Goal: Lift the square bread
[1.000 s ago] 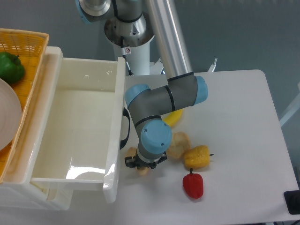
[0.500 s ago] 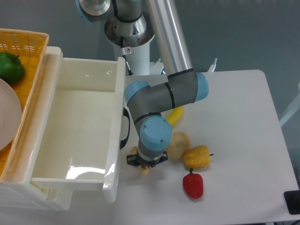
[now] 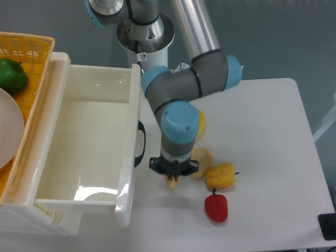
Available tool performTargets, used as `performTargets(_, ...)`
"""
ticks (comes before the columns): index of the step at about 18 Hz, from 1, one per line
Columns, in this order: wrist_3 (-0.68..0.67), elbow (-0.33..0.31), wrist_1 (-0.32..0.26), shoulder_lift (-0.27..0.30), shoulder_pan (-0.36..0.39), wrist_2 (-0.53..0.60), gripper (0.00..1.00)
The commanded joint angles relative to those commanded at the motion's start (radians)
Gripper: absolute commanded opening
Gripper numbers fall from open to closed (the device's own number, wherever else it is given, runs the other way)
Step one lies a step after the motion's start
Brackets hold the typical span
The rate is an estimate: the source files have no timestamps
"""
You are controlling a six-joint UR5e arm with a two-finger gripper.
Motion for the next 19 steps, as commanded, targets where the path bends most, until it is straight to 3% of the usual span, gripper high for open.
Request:
performTargets(4, 0.084, 0.008, -0.003, 0.052, 0.049, 0.028, 0.10)
performTargets(11, 0.334, -0.018, -0.129, 0.104, 0.086, 0.041, 0.10)
performTargets(19, 0.433, -0.069, -0.163, 0.163, 0.126, 0.080, 0.10)
